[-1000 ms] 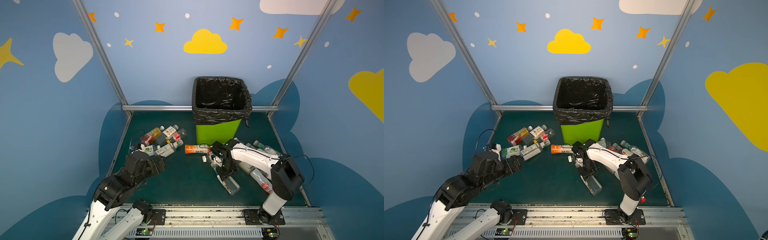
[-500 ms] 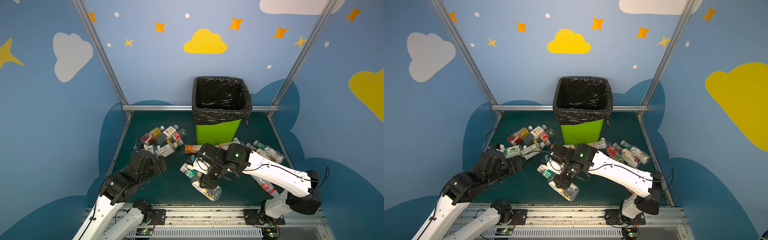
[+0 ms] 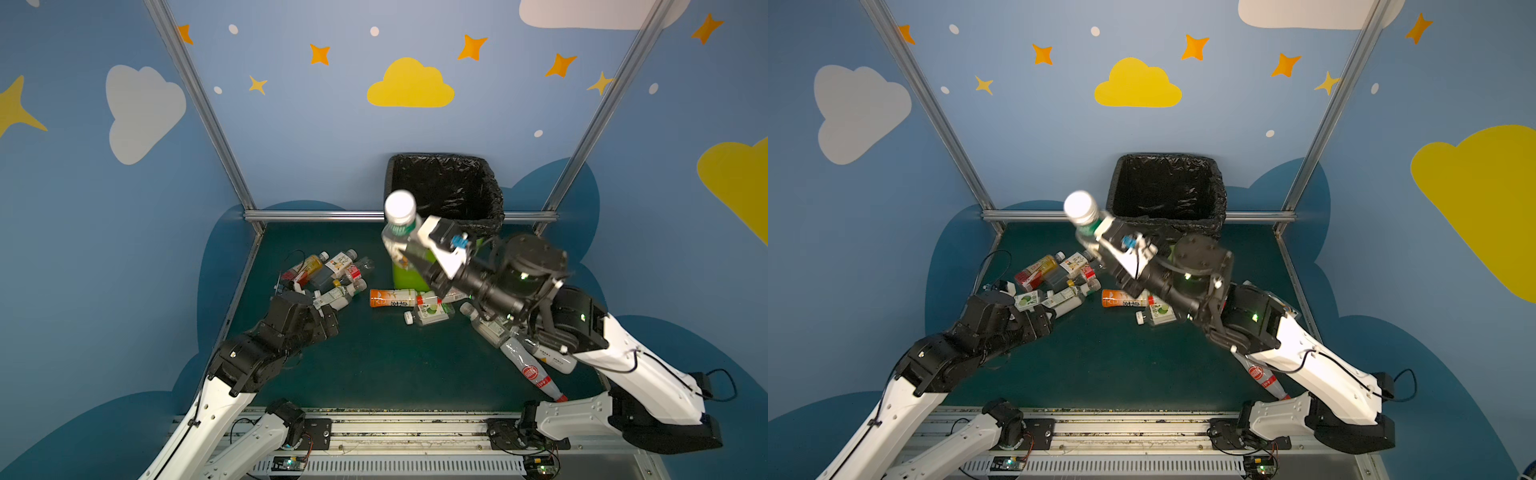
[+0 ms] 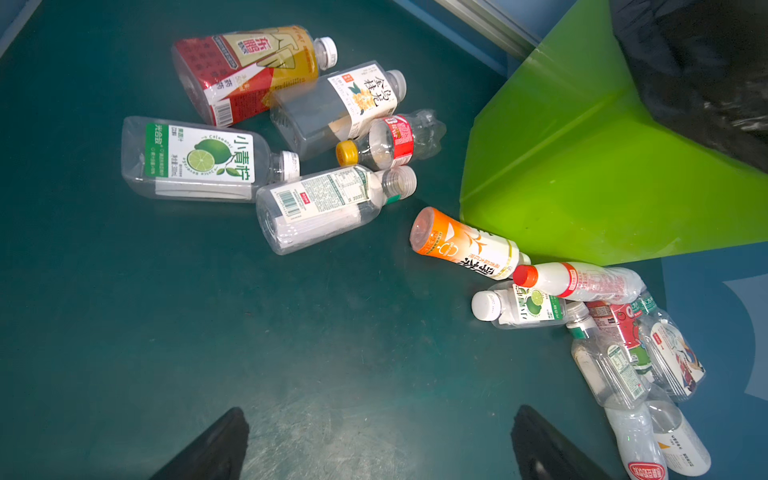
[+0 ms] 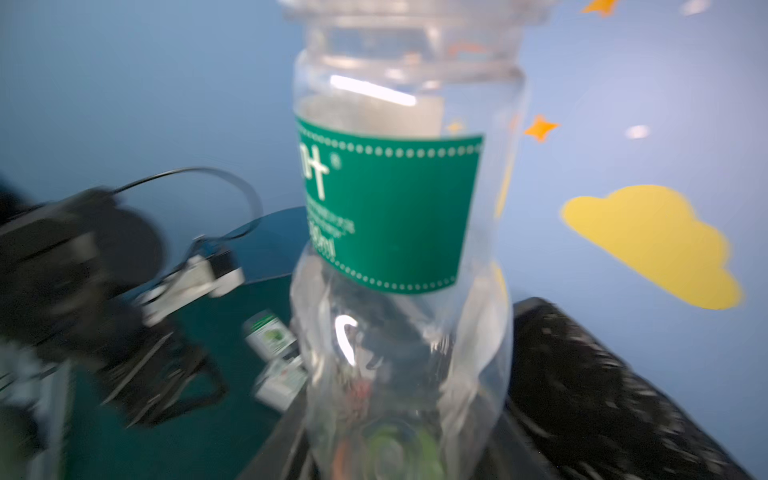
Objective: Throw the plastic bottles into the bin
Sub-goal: 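Lift the green-labelled clear bottle over the green bin and release it with the right gripper, then lower the right gripper to the pile while the left gripper descends on a clear bottle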
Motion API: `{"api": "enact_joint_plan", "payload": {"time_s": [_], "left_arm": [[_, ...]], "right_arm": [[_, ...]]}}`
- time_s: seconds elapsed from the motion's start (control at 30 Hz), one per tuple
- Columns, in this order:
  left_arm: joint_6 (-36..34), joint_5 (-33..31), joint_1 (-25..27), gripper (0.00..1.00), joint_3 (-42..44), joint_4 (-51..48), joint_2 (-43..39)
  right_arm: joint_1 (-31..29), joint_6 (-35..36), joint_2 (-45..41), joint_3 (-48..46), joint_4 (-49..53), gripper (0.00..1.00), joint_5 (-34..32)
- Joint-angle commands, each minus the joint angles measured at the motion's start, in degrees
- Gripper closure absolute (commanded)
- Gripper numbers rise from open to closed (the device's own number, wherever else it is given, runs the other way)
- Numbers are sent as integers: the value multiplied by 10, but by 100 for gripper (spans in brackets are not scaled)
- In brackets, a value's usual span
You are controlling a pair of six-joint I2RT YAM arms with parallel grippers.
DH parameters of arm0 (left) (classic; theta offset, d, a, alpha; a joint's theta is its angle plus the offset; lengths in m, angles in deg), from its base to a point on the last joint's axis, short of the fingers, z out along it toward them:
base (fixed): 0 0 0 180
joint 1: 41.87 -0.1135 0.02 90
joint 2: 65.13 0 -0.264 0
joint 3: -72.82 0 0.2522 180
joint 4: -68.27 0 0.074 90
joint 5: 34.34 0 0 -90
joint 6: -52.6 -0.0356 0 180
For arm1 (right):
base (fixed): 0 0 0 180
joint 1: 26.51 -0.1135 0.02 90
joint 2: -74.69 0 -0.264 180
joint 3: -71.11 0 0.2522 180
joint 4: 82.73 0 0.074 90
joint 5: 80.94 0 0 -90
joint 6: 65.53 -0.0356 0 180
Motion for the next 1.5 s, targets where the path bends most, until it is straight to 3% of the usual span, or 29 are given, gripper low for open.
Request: {"api": "enact_joint_plan", "payload": {"time_s": [0.0, 0.1, 0.17, 0.2, 0.23, 0.27, 0.4, 0.57, 0.67, 0.83, 0.93, 1.1, 1.33, 1.47], "left_arm": [[-18, -7, -3, 0, -23, -5, 13], [-22, -2, -3, 0, -35, -9, 26], [-24, 0, -3, 0, -44, -14, 33], [-23, -2, -3, 0, -49, -19, 34], [-22, -4, -3, 0, -53, -25, 35], [-21, -6, -4, 0, -55, -30, 34], [-17, -12, -4, 0, -59, -42, 29], [-13, 2, -4, 0, -56, -35, 36], [-6, 23, -3, 0, -38, -14, 42], [11, 59, 2, 0, 11, 25, 34], [9, 65, 8, 0, 33, 34, 29], [-9, 49, 15, 0, 59, 21, 38], [-20, 19, 16, 1, 78, 17, 79], [-44, -3, 12, 1, 65, 19, 127]], "right_arm": [[129, -25, 83, 118, 5, 58, -46], [252, -121, 254, 387, 265, 51, 26], [296, -165, 360, 580, 417, 36, 88], [314, -197, 360, 584, 437, 26, 128], [328, -221, 338, 550, 437, 16, 154], [334, -235, 313, 515, 431, 11, 159], [369, -252, 206, 367, 380, 11, 147], [435, -272, 117, 285, 375, 11, 121], [507, -293, 74, 214, 398, 12, 114], [670, -303, 70, 115, 502, 14, 184], [725, -294, 58, 32, 514, 16, 244], [728, -303, 1, -107, 482, 24, 336], [713, -309, -48, -221, 467, 35, 405], [672, -314, -78, -275, 463, 37, 407]]}}
